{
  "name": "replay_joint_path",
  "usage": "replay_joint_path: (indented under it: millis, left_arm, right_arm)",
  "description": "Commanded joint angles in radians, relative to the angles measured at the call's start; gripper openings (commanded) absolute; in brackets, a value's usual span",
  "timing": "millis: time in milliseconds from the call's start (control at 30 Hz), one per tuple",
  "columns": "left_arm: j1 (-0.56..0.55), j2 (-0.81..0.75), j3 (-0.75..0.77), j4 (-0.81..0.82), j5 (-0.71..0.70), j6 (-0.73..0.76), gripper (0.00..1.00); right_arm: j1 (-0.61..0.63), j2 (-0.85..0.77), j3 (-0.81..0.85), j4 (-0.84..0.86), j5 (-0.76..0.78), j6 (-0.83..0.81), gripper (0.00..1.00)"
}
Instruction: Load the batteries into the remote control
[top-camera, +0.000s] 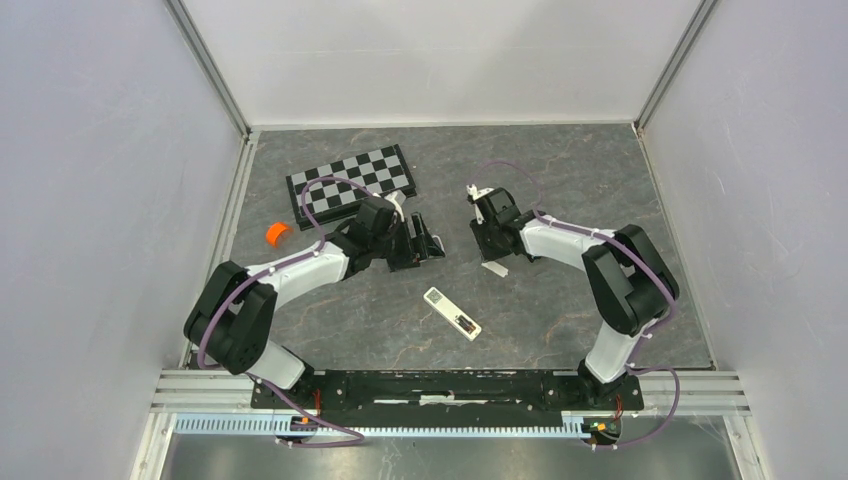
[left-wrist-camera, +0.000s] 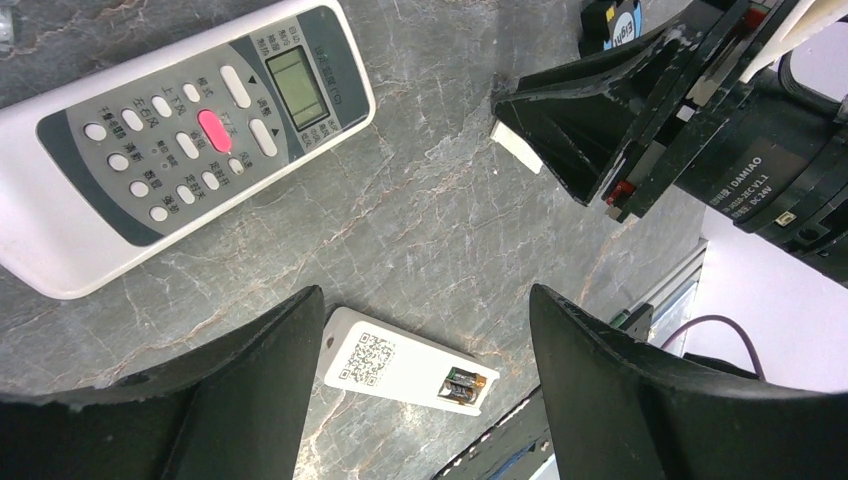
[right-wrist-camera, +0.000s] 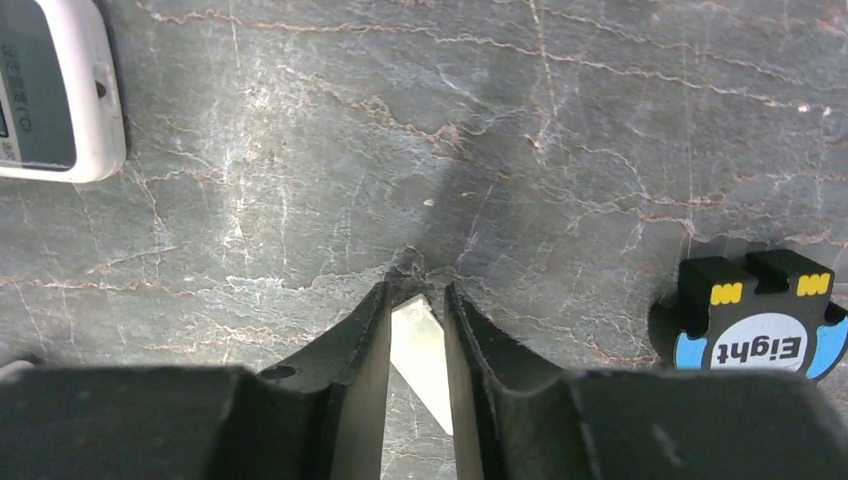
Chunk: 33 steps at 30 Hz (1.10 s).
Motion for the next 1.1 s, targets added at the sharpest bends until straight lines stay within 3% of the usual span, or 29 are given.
replay_joint_path:
  millis: [0,167,433,767,933,1067]
  left_arm:
    - [-0.001,-0.05,-0.012,0.016,-0.011,0.043,0.81]
    - [-0.001,-0.055,-0.017,0.018,-0.013,0.043,0.81]
    - [0.0,-0.064,-0.025,0.018,-0.024,0.043,0.81]
    - [0.001,-0.056,-0.02,0.016,-0.024,0.046,0.81]
    - [0.002,-0.058,-0.021,0.013,-0.024,0.048,0.81]
    - [0.004,-0.059,-0.025,0.012,-0.027,0.05,0.81]
  right_arm:
    - [-0.004,-0.05,-0.046,0.092,0.043,0.103,0.28]
    - [-0.005,-0.042,-0.044,0.098,0.002,0.096,0.24]
    - [-0.003,-0.058,-0.108,0.039,-0.243,-0.017,0.21]
    - [-0.003,-0.149,-0.213,-0.078,-0.102,-0.003,0.3]
    - [-0.004,-0.192,-0.184,-0.1,-0.081,0.026,0.32]
    - [-0.002,-0.232,-0.146,-0.123,-0.085,0.029,0.4]
